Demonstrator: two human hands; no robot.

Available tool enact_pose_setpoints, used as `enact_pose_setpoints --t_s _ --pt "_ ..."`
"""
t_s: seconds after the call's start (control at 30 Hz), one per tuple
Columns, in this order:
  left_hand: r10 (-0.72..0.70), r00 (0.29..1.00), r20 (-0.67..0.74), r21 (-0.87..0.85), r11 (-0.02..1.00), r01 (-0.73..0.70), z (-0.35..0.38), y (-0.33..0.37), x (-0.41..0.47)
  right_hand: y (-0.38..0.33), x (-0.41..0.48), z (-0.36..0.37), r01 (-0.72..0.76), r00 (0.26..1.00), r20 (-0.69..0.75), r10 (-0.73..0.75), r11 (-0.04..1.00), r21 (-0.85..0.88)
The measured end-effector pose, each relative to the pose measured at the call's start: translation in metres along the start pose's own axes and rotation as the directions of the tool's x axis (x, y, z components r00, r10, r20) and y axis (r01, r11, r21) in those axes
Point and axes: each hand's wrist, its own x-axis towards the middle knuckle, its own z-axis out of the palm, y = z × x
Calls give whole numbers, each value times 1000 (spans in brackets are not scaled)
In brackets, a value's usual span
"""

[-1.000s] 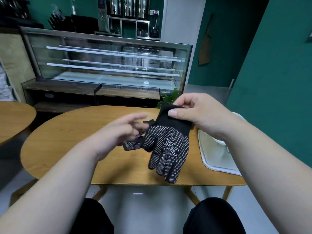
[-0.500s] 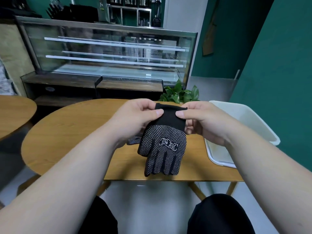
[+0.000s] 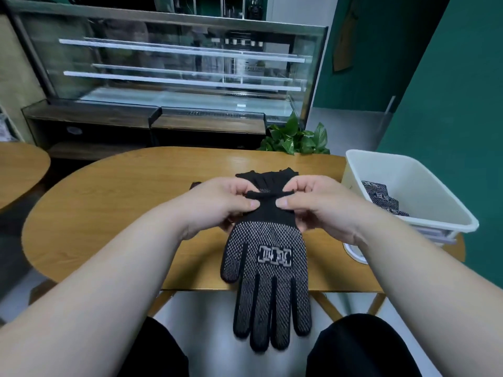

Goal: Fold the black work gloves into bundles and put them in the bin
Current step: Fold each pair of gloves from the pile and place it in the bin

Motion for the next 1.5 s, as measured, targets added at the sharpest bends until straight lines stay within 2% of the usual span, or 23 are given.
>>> enact_pose_setpoints --t_s 0.07,0.13,0.2,0.33,0.4,0.57,0.63,0.77,0.9,1.0,1.1,1.23,1.3,1.37,1.5 --pt "7 994 -111 4 1000 -6 0 6 7 2 11 0 51 985 -165 -49 999 4" --pt "7 992 -126 -45 999 -13 -3 13 9 1 16 -2 110 973 -210 -96 992 57" --pt "18 999 -45 -55 998 -20 -9 19 9 -1 13 -9 114 985 -138 -105 992 60" --pt "23 989 144 -5 1000 -23 -12 24 4 -10 3 -21 35 992 119 -42 998 60" --pt "38 990 132 -19 999 -36 -9 23 6 -12 2 -22 13 992 125 -22 997 73" --pt "5 999 38 28 1000 -7 -3 8 19 -1 11 -17 -34 999 -20 34 999 2" --pt "-31 998 47 43 999 29 -4 1 22 6 12 -17 -54 998 9 54 998 -29" --pt "-127 972 199 35 992 123 -4 -10 28 14 13 -15 -141 978 142 152 986 -86" --pt "-155 979 134 77 986 146 -6 -10 42 15 28 -21 -175 980 70 185 975 -135" --pt "-128 991 29 122 985 123 -10 -1 61 5 47 -27 -173 985 -55 166 968 -184" --pt "-55 993 -103 160 985 71 -20 6 85 -9 65 -31 -114 979 -191 67 963 -243" --pt "142 963 -229 377 925 -47 -28 5 105 -10 79 -38 -9 936 -328 -131 919 -394" --pt "182 961 -207 456 887 -70 -22 -10 102 6 77 -35 -4 927 -330 -177 877 -481" --pt "194 971 -137 533 841 -93 -10 -38 94 37 73 -27 -24 947 -279 -162 828 -561" --pt "231 971 67 639 737 -220 16 -107 75 105 52 -5 16 994 -70 -81 757 -653"
